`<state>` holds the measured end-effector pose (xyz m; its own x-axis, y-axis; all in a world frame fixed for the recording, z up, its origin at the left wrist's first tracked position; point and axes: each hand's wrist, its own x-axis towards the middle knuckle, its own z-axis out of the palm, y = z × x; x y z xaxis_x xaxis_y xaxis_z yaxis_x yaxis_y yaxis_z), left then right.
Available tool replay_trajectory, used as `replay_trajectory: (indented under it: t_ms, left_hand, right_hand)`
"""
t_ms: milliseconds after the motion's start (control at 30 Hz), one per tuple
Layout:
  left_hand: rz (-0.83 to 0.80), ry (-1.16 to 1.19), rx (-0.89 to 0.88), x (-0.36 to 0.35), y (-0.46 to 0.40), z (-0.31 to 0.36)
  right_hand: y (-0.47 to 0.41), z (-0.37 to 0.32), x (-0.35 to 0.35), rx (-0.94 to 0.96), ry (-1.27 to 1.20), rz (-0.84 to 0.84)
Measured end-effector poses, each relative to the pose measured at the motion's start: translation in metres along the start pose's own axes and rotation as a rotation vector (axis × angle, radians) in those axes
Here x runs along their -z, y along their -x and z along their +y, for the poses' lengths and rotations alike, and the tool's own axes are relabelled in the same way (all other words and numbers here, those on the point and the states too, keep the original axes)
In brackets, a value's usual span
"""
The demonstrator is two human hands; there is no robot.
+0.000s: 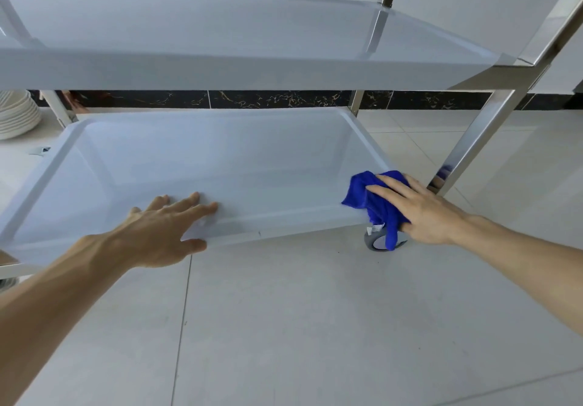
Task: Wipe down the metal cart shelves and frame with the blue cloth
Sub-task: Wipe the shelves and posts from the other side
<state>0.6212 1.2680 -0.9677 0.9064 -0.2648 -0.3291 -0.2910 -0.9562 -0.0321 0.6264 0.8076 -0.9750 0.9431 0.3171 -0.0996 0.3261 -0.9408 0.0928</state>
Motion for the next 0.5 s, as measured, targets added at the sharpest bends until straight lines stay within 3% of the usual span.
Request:
replay_trajectory:
  t_ms: [133,367,500]
  left_hand:
    - [0.004,0.002,0.008,0.004,-0.002,0.010]
    - [0.015,0.013,0.007,0.003,0.000,0.011]
    - [-0.011,0.084,0.003,0.006,0.002,0.009]
  right_hand:
    - [-0.014,-0.047,-0.002,0.011,-0.046,0.073]
    - [-0.055,-0.183,0.000,0.277,-0.058,0.152]
    - [-0.067,-0.199,0.006,0.338,-0.115,0.151]
